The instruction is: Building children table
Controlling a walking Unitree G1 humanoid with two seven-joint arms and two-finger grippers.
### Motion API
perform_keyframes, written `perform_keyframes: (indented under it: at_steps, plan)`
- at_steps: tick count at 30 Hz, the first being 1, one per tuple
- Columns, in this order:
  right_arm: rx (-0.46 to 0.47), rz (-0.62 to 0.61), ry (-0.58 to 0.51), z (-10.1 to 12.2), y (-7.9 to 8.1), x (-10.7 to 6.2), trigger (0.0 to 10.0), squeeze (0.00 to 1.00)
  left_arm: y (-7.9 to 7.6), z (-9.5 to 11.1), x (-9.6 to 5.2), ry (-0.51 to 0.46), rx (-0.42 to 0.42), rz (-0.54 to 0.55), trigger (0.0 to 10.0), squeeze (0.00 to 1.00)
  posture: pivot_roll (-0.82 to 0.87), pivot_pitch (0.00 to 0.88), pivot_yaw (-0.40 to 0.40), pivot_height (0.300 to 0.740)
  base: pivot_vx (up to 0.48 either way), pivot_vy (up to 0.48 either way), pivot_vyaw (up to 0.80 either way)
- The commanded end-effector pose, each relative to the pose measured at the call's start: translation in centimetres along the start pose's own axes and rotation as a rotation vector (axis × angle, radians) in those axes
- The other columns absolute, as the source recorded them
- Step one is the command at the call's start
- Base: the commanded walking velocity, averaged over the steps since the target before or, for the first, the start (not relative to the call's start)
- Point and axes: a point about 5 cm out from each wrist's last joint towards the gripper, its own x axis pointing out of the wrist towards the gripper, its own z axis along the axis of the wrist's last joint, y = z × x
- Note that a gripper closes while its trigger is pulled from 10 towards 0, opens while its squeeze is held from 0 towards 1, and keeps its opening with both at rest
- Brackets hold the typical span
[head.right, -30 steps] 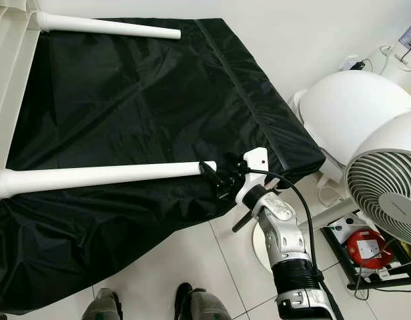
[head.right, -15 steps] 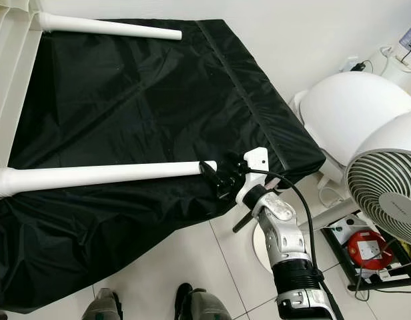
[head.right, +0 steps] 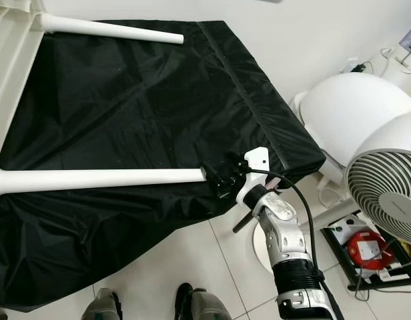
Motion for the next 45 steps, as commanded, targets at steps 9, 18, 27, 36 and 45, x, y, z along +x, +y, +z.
perform_keyframes:
  at_steps: [9,18,27,36,45]
  plan:
    - [0.005,0.018,0.033,-0.4,-0.1,-0.4,10.0,0.0,1.2,0.5,-5.1,0.035,0.002,0.174,0.0,0.0,0.17,0.234,-0.166,0.74,0.0,0.0,0.0]
    - [0.01,0.095,0.042,-0.3,0.5,1.3,10.0,0.0,6.6,3.8,-9.6,0.017,0.185,0.375,0.0,0.0,0.22,0.263,-0.224,0.74,0.0,0.0,0.0]
    - [0.012,0.099,0.041,-0.3,0.5,1.4,10.0,0.0,6.1,2.5,-8.7,0.033,0.14,0.373,10.0,0.0,0.21,0.265,-0.212,0.74,0.0,0.0,0.0]
    - [0.002,0.064,0.037,-0.3,0.0,0.7,10.0,0.0,2.5,0.4,-5.8,0.039,-0.004,0.198,10.0,0.77,0.19,0.257,-0.184,0.74,0.0,0.0,0.0]
    - [0.004,0.049,0.034,-0.5,0.0,0.5,10.0,0.0,0.7,0.2,-4.5,0.051,-0.018,0.029,10.0,0.0,0.2,0.248,-0.168,0.74,0.0,0.0,0.0]
